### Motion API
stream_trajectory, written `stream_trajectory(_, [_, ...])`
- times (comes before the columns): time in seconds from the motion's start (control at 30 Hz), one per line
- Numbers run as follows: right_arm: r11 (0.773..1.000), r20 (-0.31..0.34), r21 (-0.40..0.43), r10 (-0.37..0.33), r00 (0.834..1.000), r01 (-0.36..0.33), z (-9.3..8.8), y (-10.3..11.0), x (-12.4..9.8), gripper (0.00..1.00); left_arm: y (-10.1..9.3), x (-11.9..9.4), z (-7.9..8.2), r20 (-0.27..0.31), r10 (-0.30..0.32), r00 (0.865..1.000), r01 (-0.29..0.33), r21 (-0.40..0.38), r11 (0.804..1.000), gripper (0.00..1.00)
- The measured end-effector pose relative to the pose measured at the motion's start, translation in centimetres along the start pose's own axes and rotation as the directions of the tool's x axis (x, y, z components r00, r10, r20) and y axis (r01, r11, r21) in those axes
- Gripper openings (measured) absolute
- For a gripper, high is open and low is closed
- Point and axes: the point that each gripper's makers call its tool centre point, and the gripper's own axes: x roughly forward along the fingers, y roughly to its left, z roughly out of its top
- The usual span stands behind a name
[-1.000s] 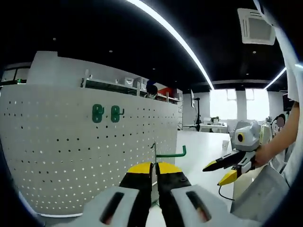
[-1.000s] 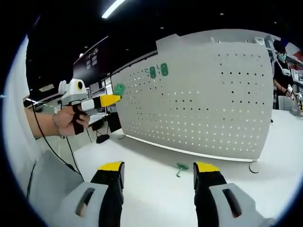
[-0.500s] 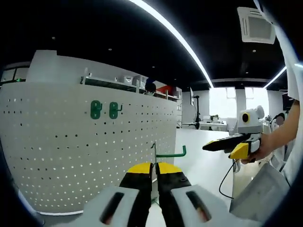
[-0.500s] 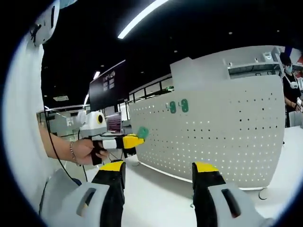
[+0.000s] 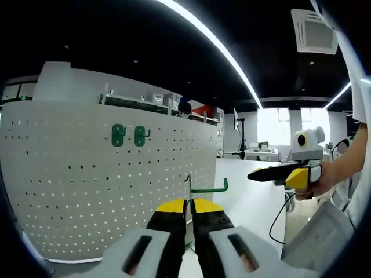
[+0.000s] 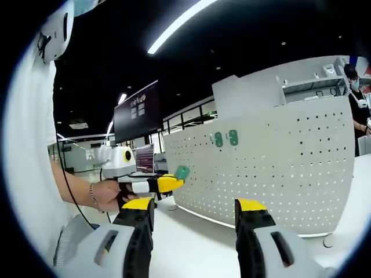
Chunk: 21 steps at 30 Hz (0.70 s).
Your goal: Insert the hook assembly into the mounting plate slot until the hook locks in place.
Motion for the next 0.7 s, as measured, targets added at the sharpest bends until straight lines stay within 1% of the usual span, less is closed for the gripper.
stream_trajectory(0.17, [0.999, 0.013, 0.029, 0.024, 1.000, -0.025, 0.1, 0.4, 1.1, 0.49, -0.1, 0.0, 0.0, -0.001, -0.005, 1.000, 0.005, 0.003, 1.000, 0.03])
stream_trajectory(0.4, [0.997, 0.019, 0.024, 0.073, 0.997, -0.073, 0.2, 1.5, 3.5, 0.47, 0.0, 0.0, 0.0, -0.001, -0.003, 1.000, 0.003, 0.004, 1.000, 0.03])
stream_trajectory(0.5, [0.997, 0.021, 0.011, 0.074, 0.997, -0.074, 0.2, 1.6, 4.0, 0.47, 0.1, -0.1, 0.1, 0.000, 0.000, 1.000, 0.000, 0.002, 1.000, 0.03])
stream_trajectory(0.7, [0.996, 0.036, 0.025, 0.085, 0.996, -0.086, 0.7, 1.9, 4.8, 0.46, 0.2, -0.3, 0.2, 0.000, 0.006, 1.000, -0.006, 0.002, 1.000, 0.03])
